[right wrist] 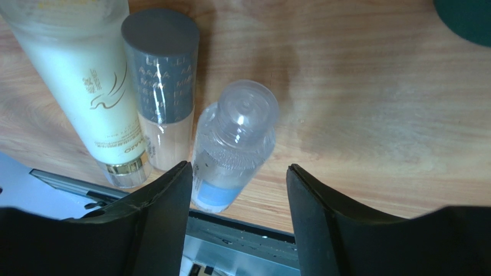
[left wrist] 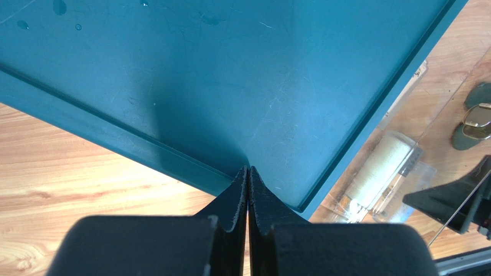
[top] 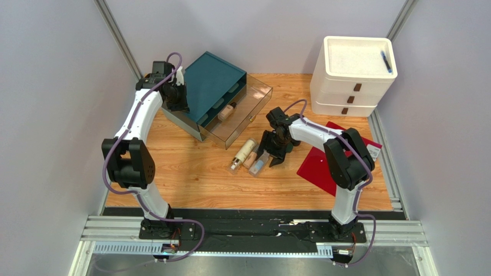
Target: Organize the makeup
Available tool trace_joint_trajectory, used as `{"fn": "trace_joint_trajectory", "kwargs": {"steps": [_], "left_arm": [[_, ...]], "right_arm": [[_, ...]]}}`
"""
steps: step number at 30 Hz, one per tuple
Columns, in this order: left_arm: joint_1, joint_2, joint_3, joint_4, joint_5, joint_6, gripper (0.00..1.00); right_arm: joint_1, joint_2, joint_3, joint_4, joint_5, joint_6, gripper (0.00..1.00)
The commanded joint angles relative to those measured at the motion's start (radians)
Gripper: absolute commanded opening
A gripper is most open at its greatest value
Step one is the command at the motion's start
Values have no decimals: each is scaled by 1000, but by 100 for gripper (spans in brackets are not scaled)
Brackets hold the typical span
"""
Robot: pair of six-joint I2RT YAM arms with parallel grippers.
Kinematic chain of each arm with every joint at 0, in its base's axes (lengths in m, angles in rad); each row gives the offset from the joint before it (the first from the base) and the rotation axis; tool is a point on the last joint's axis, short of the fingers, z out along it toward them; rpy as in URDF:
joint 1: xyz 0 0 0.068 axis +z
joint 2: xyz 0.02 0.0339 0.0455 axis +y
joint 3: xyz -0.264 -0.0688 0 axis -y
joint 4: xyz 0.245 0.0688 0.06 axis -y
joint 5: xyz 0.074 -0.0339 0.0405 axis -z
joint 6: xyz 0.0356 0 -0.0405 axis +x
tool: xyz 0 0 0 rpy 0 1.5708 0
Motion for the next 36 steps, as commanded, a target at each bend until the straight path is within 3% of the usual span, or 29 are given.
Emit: {"fn": "trace_joint_trajectory", "kwargs": {"steps": [1,3,4,5,6,7,16,24,31,36], "left_arm": [[-13,84,-91,-219,-28,25,0],[-14,87,-89,-219,-27,23,0],[-14,88,-88,-222,-27,22,0],[-14,90,-85,-221,-28,22,0],[-14,93,-82,-224,-28,22,0],[-14,96,-76,-225,-30,22,0],[-14,117,-51,-239,-30,25,0],[-14,117,-59,-239,-33,25,0],[-14,126,-69,-233,-10,28,0],[-14,133,-69,-232,9,25,0]], "right_arm": [[3,48,42,-33,25,-26,58],[3,57,45,-53,28,-30,54],[3,57,42,-55,31,-32,48],[3,57,36,-58,37,-33,38],[3,55,33,-58,39,-33,5],[5,49,33,-67,54,-30,0],[3,-84,97,-197,143,-93,0],[0,-195,297,-113,118,-124,0],[-15,-126,468,147,92,-36,0],[-13,64,685,163,39,2,0]]}}
